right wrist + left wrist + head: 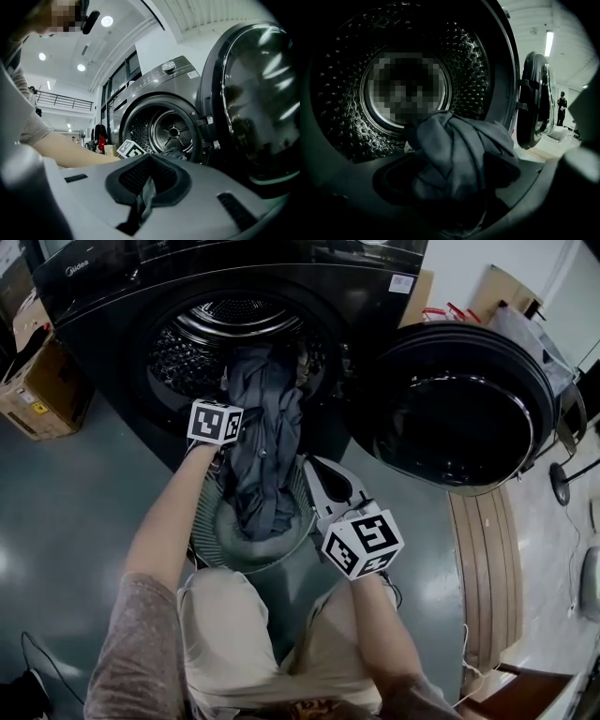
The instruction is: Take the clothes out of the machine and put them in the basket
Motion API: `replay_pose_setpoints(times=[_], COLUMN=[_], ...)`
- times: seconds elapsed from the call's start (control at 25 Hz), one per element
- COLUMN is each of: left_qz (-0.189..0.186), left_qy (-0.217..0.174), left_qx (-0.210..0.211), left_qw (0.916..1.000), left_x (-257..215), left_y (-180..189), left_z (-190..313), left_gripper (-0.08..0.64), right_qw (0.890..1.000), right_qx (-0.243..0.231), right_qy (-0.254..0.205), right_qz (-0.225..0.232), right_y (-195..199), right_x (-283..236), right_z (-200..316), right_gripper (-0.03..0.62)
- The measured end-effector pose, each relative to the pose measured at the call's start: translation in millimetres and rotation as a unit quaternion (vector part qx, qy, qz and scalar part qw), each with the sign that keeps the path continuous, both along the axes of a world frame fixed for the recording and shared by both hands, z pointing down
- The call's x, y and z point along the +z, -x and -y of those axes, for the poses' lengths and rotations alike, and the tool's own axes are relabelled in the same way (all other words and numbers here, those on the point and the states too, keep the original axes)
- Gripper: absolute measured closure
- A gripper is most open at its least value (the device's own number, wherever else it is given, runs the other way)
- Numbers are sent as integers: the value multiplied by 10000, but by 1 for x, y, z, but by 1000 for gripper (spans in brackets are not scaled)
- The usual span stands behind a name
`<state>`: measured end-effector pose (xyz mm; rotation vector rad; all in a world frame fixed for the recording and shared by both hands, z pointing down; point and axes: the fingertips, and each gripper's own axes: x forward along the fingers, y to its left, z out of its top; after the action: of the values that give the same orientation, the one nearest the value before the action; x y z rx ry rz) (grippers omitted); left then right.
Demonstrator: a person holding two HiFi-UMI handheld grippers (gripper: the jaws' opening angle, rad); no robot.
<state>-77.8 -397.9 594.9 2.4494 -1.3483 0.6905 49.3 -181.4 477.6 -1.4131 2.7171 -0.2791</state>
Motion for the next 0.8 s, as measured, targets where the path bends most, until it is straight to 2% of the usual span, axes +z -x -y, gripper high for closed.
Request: replay_pose_setpoints(times=[0.12, 0.24, 0.32, 0.44, 0.6, 0.8], left_qz=[-60, -98, -125, -253, -532, -366], left_qy=[60, 92, 121, 215, 295, 377], left_qx=[-19, 45, 92, 71, 303, 1048], left_qw=[10000, 9999, 9998, 9994, 9977, 9931], left_x=[3, 4, 2, -1, -12, -29], left_y=[-3, -11, -16, -17, -19, -27], left_z=[0, -4, -9, -19, -50, -126], left_gripper=[125, 206, 307, 408, 436, 439], right_qw=[10000, 9999, 10000, 10000, 9999, 9997], right_qx=[49, 73, 44, 31, 102, 124], right_qy=[4, -4, -15, -31, 21, 128], right_qz=[24, 80, 60, -7, 81, 136], right_y=[-3, -3, -1, 0, -7, -9], right_x=[0, -1, -1, 0, 4, 13], right_z=[1, 2, 2, 2, 5, 11], right_gripper=[595, 595, 595, 595, 595, 595])
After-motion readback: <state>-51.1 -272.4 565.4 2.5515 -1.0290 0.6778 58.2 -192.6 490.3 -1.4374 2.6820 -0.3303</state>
